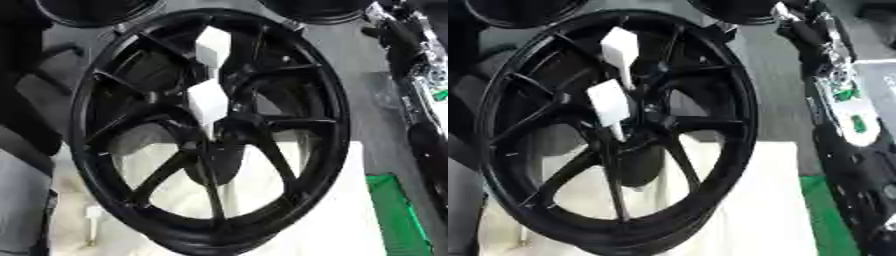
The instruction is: Pull the pin out of the wheel hub.
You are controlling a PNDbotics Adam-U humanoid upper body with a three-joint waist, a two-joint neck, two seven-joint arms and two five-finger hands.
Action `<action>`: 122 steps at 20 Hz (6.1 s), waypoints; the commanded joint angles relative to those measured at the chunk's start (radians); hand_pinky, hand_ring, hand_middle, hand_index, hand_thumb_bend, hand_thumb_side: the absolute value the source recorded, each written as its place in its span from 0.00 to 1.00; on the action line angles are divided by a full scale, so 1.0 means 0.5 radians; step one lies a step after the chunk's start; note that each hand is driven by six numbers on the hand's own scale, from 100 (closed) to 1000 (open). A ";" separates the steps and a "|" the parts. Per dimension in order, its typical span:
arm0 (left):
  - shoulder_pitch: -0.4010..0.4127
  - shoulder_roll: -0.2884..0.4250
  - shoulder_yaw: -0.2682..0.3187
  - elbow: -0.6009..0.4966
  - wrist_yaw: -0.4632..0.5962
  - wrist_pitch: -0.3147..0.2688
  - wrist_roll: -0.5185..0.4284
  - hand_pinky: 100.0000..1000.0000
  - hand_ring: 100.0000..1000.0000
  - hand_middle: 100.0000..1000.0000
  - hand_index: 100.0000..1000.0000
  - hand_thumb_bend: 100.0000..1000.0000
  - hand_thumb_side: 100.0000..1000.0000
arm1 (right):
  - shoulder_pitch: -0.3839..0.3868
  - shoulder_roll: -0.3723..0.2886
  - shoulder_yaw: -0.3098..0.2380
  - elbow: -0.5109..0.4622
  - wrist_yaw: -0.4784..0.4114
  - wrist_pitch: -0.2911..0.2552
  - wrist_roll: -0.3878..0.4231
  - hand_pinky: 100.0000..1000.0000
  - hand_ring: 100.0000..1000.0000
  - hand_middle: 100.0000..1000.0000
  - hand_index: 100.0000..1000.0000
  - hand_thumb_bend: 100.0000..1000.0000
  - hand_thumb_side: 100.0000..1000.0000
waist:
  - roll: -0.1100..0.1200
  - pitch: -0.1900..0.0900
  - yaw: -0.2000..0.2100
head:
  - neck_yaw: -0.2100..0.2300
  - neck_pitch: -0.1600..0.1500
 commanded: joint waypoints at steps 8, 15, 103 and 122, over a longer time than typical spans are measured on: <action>-0.019 0.031 0.016 -0.024 0.008 -0.007 0.006 0.63 0.69 0.70 0.74 0.34 0.65 | -0.045 -0.054 -0.011 -0.010 -0.005 -0.014 -0.004 0.82 0.83 0.81 0.84 0.27 0.33 | 0.003 -0.029 -0.002 | 0.007 -0.042; -0.002 0.035 0.024 -0.030 0.019 -0.013 0.013 0.63 0.69 0.70 0.74 0.34 0.65 | -0.217 -0.121 0.026 0.012 -0.034 -0.044 -0.002 0.83 0.85 0.83 0.87 0.27 0.35 | -0.008 -0.039 -0.005 | 0.030 -0.042; 0.140 0.155 0.028 -0.001 0.005 -0.007 0.030 0.64 0.69 0.70 0.73 0.32 0.67 | -1.328 -0.486 1.592 -0.077 0.804 0.113 1.941 0.80 0.77 0.76 0.83 0.48 0.23 | -0.095 -0.107 -0.091 | 0.116 0.051; 0.122 0.150 0.027 -0.011 0.011 -0.007 0.027 0.64 0.69 0.70 0.73 0.32 0.67 | -1.272 -0.475 1.576 0.017 0.925 -0.038 1.947 0.80 0.77 0.76 0.82 0.46 0.21 | -0.091 -0.093 -0.074 | 0.118 0.050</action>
